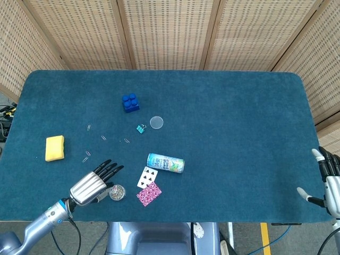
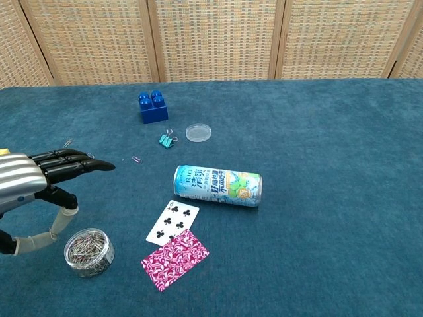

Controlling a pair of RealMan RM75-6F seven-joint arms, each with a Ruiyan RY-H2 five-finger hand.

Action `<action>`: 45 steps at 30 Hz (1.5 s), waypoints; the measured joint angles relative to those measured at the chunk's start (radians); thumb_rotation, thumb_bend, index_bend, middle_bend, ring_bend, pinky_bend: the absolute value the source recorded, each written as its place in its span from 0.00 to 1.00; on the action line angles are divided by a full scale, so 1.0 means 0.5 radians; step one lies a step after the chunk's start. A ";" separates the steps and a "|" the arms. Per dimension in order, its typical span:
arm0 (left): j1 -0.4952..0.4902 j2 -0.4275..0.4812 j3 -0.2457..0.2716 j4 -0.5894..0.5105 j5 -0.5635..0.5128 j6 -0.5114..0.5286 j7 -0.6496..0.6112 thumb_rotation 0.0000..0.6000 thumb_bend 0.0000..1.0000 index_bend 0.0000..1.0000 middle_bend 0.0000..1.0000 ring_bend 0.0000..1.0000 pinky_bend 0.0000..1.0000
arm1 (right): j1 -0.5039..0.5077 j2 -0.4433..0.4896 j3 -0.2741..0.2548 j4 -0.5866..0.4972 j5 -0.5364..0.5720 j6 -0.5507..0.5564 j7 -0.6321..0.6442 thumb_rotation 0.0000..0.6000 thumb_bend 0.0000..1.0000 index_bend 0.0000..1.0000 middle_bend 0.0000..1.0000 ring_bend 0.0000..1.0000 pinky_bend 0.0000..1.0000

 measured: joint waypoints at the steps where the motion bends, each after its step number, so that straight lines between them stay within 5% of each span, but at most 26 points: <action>1: 0.000 -0.008 0.001 -0.002 0.000 -0.010 0.012 1.00 0.54 0.67 0.00 0.00 0.00 | 0.000 0.001 0.000 0.001 0.002 0.000 0.003 1.00 0.00 0.03 0.00 0.00 0.00; 8: -0.002 -0.065 -0.032 -0.031 -0.052 -0.091 0.116 1.00 0.54 0.66 0.00 0.00 0.00 | 0.004 0.002 -0.002 0.005 -0.001 -0.011 0.007 1.00 0.00 0.03 0.00 0.00 0.00; 16: -0.011 -0.117 -0.078 -0.071 -0.093 -0.142 0.208 1.00 0.54 0.48 0.00 0.00 0.00 | 0.004 0.001 -0.003 0.005 -0.001 -0.012 0.005 1.00 0.00 0.03 0.00 0.00 0.00; 21: -0.005 -0.122 -0.097 -0.114 -0.138 -0.174 0.295 1.00 0.34 0.25 0.00 0.00 0.00 | 0.004 0.002 -0.002 0.006 0.000 -0.011 0.009 1.00 0.00 0.03 0.00 0.00 0.00; 24: 0.002 -0.105 -0.107 -0.162 -0.176 -0.194 0.348 1.00 0.27 0.21 0.00 0.00 0.00 | 0.004 0.004 -0.003 0.005 -0.001 -0.011 0.013 1.00 0.00 0.04 0.00 0.00 0.00; 37: 0.004 -0.009 -0.136 -0.256 -0.212 -0.190 0.315 1.00 0.20 0.18 0.00 0.00 0.00 | 0.003 0.008 -0.006 0.000 -0.007 -0.011 0.024 1.00 0.00 0.04 0.00 0.00 0.00; 45: -0.001 0.035 -0.266 -0.099 -0.360 -0.162 0.227 1.00 0.29 0.30 0.00 0.00 0.00 | 0.002 0.010 -0.007 0.000 -0.012 -0.007 0.033 1.00 0.00 0.04 0.00 0.00 0.00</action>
